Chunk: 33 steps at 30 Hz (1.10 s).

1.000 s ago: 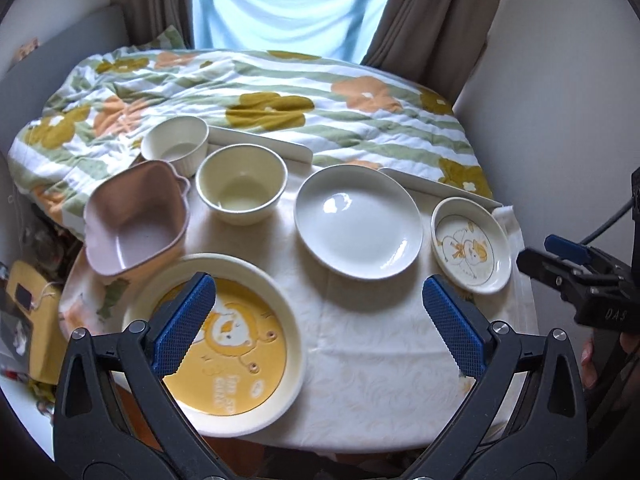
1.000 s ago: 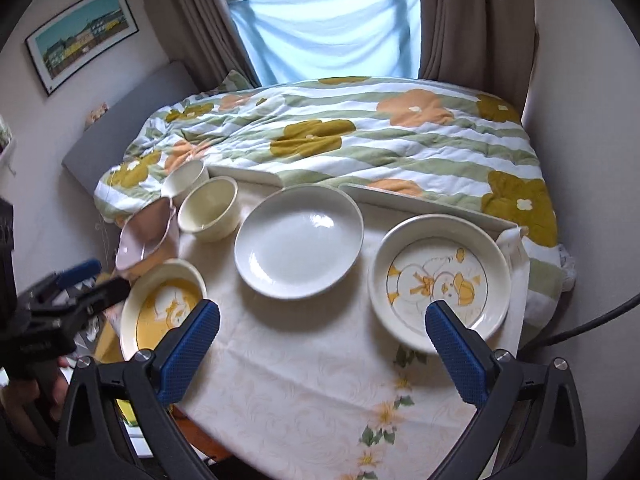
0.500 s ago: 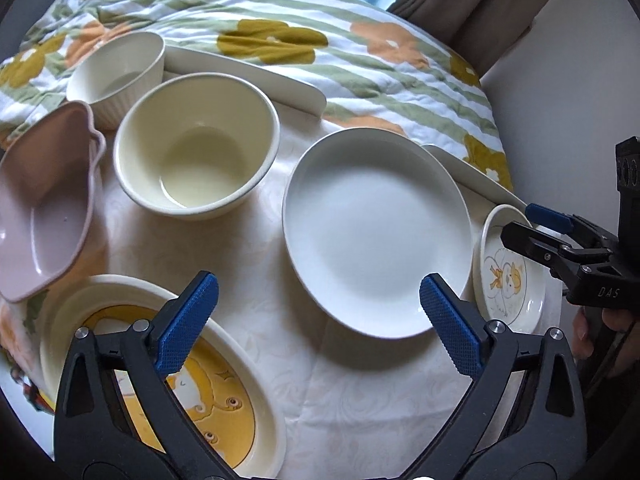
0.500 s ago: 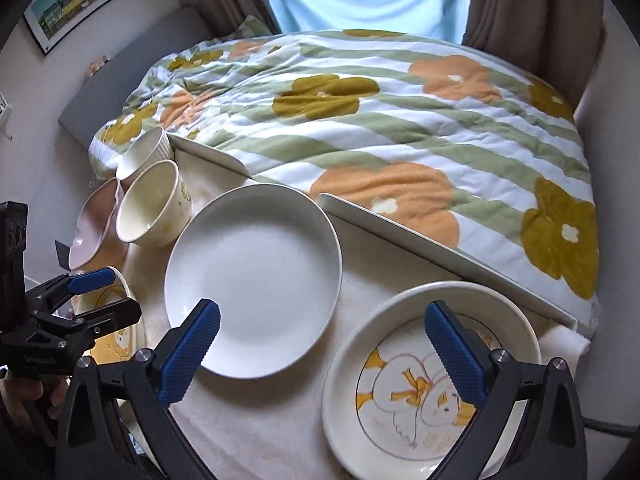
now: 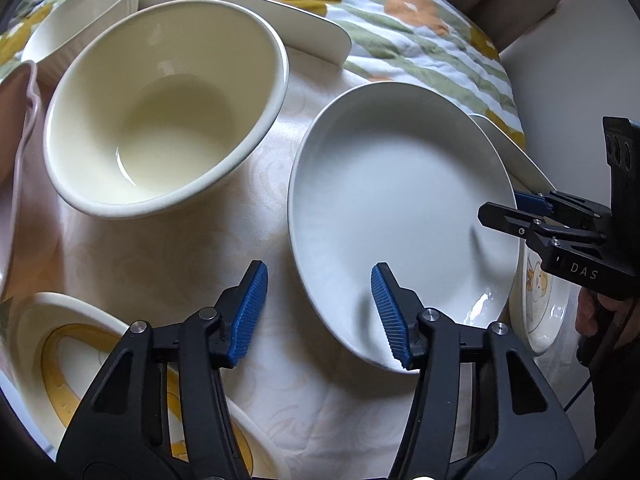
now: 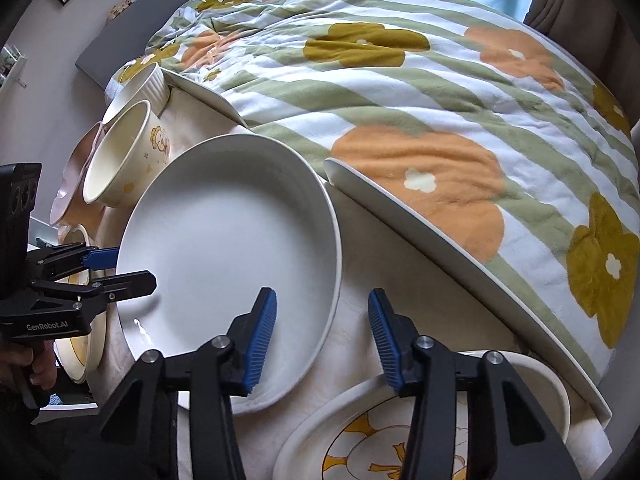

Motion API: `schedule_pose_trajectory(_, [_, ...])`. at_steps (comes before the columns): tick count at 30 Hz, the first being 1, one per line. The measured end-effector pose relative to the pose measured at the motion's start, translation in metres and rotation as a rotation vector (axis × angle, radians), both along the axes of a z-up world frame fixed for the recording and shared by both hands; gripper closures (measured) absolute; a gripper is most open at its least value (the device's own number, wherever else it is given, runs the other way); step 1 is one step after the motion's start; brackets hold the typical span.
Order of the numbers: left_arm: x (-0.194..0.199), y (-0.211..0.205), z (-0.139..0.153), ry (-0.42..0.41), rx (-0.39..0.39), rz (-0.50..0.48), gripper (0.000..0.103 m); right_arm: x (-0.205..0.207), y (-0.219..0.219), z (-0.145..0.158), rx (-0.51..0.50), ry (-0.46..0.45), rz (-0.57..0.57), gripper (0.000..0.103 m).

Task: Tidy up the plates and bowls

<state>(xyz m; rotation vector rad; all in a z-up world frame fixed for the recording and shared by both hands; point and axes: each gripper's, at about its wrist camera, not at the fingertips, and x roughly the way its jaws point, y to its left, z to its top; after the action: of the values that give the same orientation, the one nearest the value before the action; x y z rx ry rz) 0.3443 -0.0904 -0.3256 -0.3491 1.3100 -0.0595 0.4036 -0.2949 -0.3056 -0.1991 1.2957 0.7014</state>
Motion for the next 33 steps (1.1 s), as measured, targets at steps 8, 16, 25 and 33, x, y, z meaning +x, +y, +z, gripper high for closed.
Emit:
schedule_pose_trajectory(8, [0.005,-0.006,0.002,-0.013,0.039,-0.029,0.082,0.002,0.002,-0.005,0.025,0.028,-0.003,0.081])
schedule_pose_trajectory(16, [-0.003,-0.006,0.018,-0.056,0.064,-0.050,0.082,-0.001,-0.002,-0.002,0.051,0.039,-0.048,0.081])
schedule_pose_trajectory(25, [-0.025,-0.001,0.063,-0.140,0.059,-0.060,0.082,-0.028,-0.006,0.046,0.069,-0.027,-0.085,0.081])
schedule_pose_trajectory(33, [-0.073,0.015,0.126,-0.236,0.097,-0.069,0.082,-0.082,0.000,0.098,0.148,-0.075,-0.140,0.081])
